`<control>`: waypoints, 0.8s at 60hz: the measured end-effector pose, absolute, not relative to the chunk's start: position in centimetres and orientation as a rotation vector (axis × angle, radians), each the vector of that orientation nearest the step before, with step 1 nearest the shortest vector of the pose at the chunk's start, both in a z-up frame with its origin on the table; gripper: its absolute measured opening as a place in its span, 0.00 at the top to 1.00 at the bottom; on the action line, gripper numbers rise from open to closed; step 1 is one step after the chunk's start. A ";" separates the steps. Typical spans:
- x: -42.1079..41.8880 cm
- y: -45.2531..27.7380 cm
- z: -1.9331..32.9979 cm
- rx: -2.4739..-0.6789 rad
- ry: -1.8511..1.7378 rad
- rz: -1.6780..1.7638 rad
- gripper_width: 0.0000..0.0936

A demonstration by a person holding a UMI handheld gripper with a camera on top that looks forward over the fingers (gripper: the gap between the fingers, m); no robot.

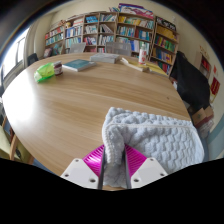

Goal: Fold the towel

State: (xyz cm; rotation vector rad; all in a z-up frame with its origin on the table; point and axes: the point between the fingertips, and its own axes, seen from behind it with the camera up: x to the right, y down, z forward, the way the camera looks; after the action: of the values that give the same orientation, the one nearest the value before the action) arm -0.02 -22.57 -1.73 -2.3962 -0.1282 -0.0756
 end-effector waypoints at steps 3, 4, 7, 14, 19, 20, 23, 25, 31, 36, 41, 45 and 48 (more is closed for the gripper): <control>1.2 -22.7 -1.6 -2.384 -0.104 -0.122 0.86; 1.1 -22.7 -1.5 -2.380 -0.095 -0.110 0.88; 1.0 -22.5 -1.7 -2.379 -0.113 -0.100 0.93; 0.7 -22.7 -1.4 -2.417 -0.128 -0.014 0.96; 0.6 -22.9 -0.7 -2.448 -0.090 0.095 0.97; 0.7 -23.0 -0.2 -2.447 -0.086 0.115 0.97; 2.3 -22.5 2.3 -2.408 -0.047 0.149 0.97; 3.6 -22.3 3.9 -2.376 0.003 0.149 0.97; 9.5 -22.8 8.2 -2.310 0.094 0.138 0.96; 15.0 -23.6 9.6 -2.287 0.151 0.060 0.96; 21.0 -24.5 8.9 -2.290 0.188 -0.051 0.96; 23.8 -25.2 7.0 -2.332 0.230 -0.112 0.96; 25.8 -26.1 5.7 -2.358 0.284 -0.117 0.96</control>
State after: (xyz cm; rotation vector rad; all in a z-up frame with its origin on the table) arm 25.77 -26.10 5.70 -2.3577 0.2835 -0.1167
